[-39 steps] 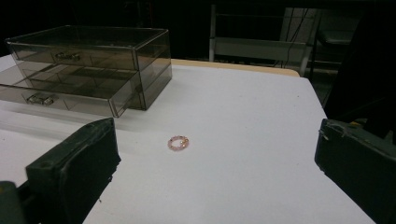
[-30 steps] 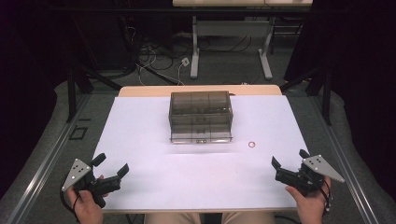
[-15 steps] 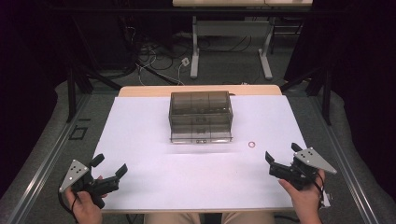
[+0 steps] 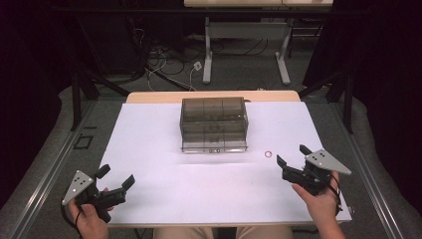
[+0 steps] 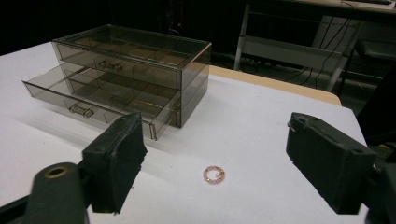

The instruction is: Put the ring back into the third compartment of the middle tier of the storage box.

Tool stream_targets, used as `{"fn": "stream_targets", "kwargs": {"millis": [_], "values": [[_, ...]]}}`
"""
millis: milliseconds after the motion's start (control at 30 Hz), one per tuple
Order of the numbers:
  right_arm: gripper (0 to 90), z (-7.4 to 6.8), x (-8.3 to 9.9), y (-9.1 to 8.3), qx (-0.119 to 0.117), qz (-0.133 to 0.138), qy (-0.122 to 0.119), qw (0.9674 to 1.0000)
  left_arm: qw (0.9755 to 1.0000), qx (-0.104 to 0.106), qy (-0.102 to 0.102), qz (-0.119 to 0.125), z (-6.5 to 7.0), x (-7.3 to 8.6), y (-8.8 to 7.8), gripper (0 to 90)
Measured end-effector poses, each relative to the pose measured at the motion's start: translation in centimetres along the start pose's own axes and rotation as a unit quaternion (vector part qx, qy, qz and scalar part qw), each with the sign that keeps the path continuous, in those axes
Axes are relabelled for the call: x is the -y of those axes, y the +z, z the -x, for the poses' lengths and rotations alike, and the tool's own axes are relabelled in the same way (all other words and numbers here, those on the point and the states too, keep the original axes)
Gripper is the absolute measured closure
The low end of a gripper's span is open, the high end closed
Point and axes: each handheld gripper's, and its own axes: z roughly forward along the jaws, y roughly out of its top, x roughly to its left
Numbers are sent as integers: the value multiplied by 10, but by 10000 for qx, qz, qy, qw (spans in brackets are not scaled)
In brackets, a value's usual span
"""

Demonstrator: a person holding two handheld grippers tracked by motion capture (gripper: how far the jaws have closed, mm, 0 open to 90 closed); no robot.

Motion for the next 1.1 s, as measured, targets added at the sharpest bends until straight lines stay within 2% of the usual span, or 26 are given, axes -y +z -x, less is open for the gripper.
{"fn": "stream_targets", "kwargs": {"millis": [67,100,300,467,600,700,833,867,1100], "values": [[213,-1,-2,3,-18,-20,1,10000,10000,-1,7,-2,0,0,0,5],[251,-2,-4,4,-58,-53,-49,10000,10000,-4,6,3,-1,0,-1,5],[285,-6,-8,8,-134,-45,-95,9999,10000,1,2,38,-1,0,-1,5],[314,-7,-13,13,-229,-178,-193,9994,10000,20,10,38,-1,0,-1,5],[351,-9,-16,17,-198,-355,-218,9989,10000,16,4,24,-1,0,-1,5],[378,-10,-16,21,-225,-387,-252,9987,10000,27,10,-17,-1,1,-1,5],[398,-11,-18,27,-318,-587,-334,9972,10000,39,8,-18,-1,1,0,5],[399,-12,-18,28,-307,-541,-321,9975,10000,26,4,-12,-1,1,0,5],[444,-13,-19,38,-264,-707,-447,9961,10000,20,16,-21,-2,2,1,5]]}}
